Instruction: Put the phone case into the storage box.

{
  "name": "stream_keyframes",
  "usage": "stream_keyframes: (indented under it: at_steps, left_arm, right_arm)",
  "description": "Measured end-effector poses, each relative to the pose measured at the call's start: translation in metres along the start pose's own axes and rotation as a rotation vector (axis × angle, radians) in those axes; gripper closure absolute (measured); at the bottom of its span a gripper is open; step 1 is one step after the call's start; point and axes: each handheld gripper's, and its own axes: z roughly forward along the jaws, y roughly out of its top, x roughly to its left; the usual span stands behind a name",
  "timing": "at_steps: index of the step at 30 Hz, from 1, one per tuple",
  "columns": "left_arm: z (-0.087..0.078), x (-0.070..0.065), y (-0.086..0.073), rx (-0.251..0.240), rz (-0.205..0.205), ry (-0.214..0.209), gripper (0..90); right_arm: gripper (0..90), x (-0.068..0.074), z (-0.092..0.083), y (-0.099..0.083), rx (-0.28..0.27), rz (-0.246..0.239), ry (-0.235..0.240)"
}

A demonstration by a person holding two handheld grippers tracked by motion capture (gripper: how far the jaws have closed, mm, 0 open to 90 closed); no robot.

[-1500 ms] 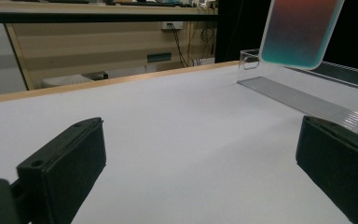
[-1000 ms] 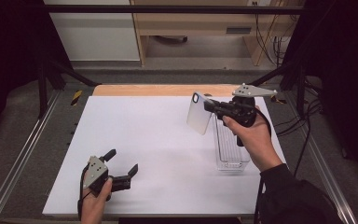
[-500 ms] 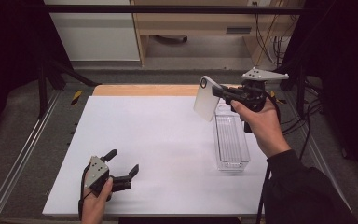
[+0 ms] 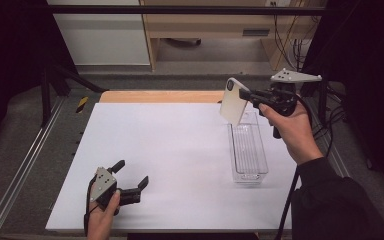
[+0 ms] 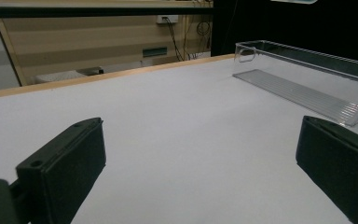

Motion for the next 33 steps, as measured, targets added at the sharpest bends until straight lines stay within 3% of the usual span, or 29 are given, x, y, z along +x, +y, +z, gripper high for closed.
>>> stream_keyframes:
  at_steps: [13, 22, 33]
  left_arm:
    - [0.001, 0.002, -0.001, 0.007, -0.003, 0.004, 1.1]
    - [0.001, 0.002, -0.002, 0.008, -0.007, 0.005, 1.1]
    - [0.002, 0.004, -0.002, 0.009, -0.011, 0.01, 1.1]
  right_arm:
    - [81.0, -0.039, -0.003, -0.015, 0.045, 0.005, -0.073]
    - [81.0, -0.054, 0.016, -0.029, 0.093, -0.002, -0.094]
    - [81.0, -0.063, 0.039, -0.041, 0.14, -0.004, -0.092]
